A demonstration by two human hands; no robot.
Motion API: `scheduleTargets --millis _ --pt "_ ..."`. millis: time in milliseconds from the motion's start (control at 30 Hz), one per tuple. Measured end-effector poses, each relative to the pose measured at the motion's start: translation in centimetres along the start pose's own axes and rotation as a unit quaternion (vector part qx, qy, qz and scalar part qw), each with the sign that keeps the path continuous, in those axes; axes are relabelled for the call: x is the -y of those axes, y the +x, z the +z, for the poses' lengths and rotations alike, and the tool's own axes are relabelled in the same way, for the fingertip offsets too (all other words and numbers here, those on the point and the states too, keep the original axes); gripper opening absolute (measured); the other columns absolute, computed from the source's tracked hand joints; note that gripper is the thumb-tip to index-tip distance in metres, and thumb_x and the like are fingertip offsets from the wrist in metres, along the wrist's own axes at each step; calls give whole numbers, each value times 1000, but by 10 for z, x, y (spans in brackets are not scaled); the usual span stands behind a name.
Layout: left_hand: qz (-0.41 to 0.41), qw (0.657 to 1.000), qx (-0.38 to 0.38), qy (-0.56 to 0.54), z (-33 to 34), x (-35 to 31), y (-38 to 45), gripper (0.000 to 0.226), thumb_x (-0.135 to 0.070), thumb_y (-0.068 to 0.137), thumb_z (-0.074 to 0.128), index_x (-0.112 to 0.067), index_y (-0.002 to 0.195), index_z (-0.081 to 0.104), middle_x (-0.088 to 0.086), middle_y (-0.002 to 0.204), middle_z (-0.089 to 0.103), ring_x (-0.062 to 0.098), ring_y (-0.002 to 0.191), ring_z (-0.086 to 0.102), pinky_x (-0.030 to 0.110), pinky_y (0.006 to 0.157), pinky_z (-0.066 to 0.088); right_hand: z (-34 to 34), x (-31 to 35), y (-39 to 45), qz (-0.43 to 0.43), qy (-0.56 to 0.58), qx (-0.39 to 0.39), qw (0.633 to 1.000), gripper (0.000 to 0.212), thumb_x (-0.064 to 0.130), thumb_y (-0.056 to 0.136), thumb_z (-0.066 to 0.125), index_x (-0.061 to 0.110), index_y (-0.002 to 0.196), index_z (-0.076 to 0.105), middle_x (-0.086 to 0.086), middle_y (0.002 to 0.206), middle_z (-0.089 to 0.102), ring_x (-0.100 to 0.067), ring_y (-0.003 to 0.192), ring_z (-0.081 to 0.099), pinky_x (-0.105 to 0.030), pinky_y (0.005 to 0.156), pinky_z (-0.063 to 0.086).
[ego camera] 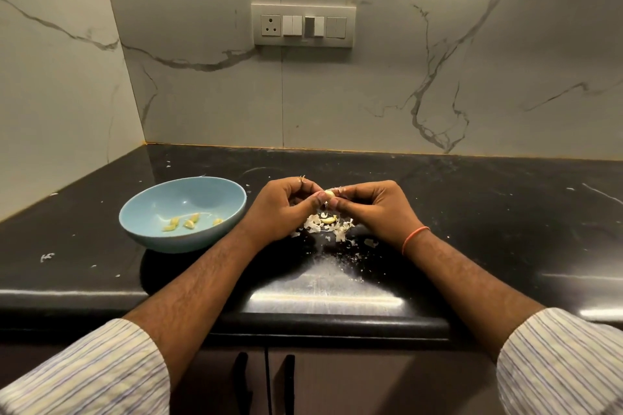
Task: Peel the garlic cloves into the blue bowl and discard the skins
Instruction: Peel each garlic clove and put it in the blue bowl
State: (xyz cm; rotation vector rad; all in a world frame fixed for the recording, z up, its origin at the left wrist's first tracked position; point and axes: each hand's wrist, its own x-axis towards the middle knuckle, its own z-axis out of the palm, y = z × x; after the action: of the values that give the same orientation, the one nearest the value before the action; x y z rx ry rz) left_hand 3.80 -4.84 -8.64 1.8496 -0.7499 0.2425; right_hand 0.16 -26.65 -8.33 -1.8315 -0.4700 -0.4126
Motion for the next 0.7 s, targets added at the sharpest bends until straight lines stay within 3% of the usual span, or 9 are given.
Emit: scheduleTargets --millis 133,333,400,467,567,633,700 --pt "-10 1000 12 -26 -1 -5 -1 13 -24 99 73 -12 104 76 6 86 78 29 74 70 51 74 62 4 -2 1 -19 5 -22 1000 28 17 85 86 5 109 82 -7 100 82 -23 96 80 -49 90 64" --pt "-11 999 13 -41 0 -5 0 14 -32 98 73 -18 101 70 16 91 76 56 88 67 70 77 58 6 1 -1 -38 1 -32 999 26 18 84 87 6 107 82 -5 99 82 -20 94 80 -46 88 65" --pt "-8 999 16 -31 0 -5 0 10 -33 99 72 -24 100 68 20 86 74 55 81 66 71 75 57 7 0 -2 -44 -14 -40 998 26 20 84 88 7 106 83 -4 98 82 -18 93 80 -44 87 65" --pt "-2 1000 23 -7 1 -5 0 8 -34 101 70 -28 101 65 19 73 67 40 64 60 66 68 56 8 1 -3 -54 -36 -49 997 26 23 83 88 10 105 84 -1 96 82 -14 91 80 -42 85 66" --pt "7 999 37 30 3 -4 -1 9 -32 105 64 -23 105 59 24 70 61 22 58 48 47 55 46 9 2 -5 -86 -83 -58 991 23 24 84 88 13 105 84 2 97 82 -8 90 79 -39 82 66" --pt "13 998 45 42 4 -5 -1 12 -30 107 60 -18 105 58 29 80 64 24 59 50 43 58 44 10 3 -6 -109 -107 -63 986 22 24 86 87 14 105 84 4 97 82 -6 90 79 -37 80 66" --pt "18 997 53 56 6 -7 -1 13 -30 109 56 -18 104 57 25 89 67 37 71 60 51 65 51 11 5 -7 -129 -127 -68 981 21 24 86 87 17 105 84 5 98 81 -3 90 78 -35 79 66"
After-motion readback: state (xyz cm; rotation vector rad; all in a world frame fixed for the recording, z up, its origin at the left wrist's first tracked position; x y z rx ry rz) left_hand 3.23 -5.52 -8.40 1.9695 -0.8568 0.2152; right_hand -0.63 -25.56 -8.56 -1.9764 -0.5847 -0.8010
